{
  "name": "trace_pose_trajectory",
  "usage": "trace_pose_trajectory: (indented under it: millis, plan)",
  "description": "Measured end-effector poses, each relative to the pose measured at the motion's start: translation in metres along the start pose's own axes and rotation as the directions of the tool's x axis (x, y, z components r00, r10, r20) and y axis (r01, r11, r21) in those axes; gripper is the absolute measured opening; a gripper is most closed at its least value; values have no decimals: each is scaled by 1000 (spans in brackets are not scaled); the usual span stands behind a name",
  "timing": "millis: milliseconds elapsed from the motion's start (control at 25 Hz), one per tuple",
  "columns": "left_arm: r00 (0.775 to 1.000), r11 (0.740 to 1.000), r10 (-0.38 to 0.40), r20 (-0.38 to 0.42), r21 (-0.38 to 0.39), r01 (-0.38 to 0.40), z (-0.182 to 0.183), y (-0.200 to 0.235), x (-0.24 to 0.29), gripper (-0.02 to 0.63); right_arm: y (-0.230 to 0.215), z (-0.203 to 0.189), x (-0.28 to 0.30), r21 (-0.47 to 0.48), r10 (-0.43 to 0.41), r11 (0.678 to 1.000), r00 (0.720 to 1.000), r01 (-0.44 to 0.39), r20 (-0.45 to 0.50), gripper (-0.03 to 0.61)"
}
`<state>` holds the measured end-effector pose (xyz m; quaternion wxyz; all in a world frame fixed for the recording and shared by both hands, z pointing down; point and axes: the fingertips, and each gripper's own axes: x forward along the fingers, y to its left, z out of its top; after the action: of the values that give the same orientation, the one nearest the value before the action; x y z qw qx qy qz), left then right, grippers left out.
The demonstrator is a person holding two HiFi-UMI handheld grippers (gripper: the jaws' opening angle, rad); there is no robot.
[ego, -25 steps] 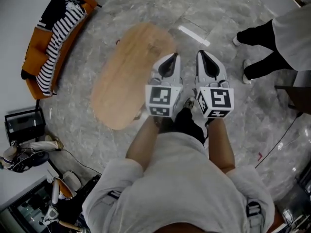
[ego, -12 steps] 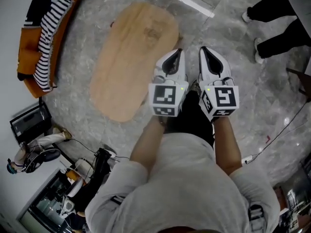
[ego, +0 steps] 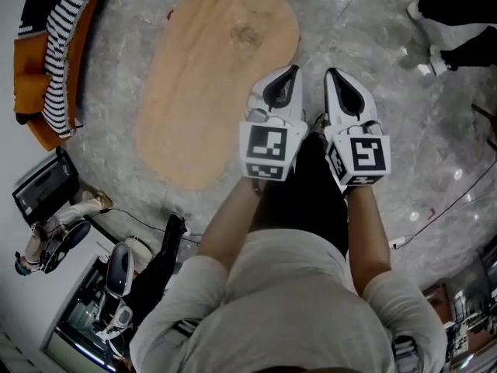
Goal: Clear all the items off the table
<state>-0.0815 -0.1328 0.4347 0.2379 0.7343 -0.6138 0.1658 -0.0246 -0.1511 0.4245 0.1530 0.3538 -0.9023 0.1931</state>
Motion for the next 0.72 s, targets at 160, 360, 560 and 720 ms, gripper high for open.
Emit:
trace_pose_trajectory:
  millis: [160, 360, 560, 720]
  plan:
    - [999, 1000, -2, -50, 17, 3, -30, 14, 13, 20, -1, -32, 21, 20, 0, 1000, 999, 1, -36, 6]
    - [989, 995, -15, -147, 96, 29, -64, 38, 34, 20, -12, -59, 43, 36, -29, 999, 998, 31, -57, 6]
    - [976, 980, 16, -217, 199, 28, -85, 66, 59, 20, -31, -82, 57, 74, -93, 992, 993, 98, -67, 6]
    - [959, 976, 21, -282, 213, 41, -108, 87, 73, 20, -32, -103, 74, 89, -112, 989, 988, 121, -103, 6]
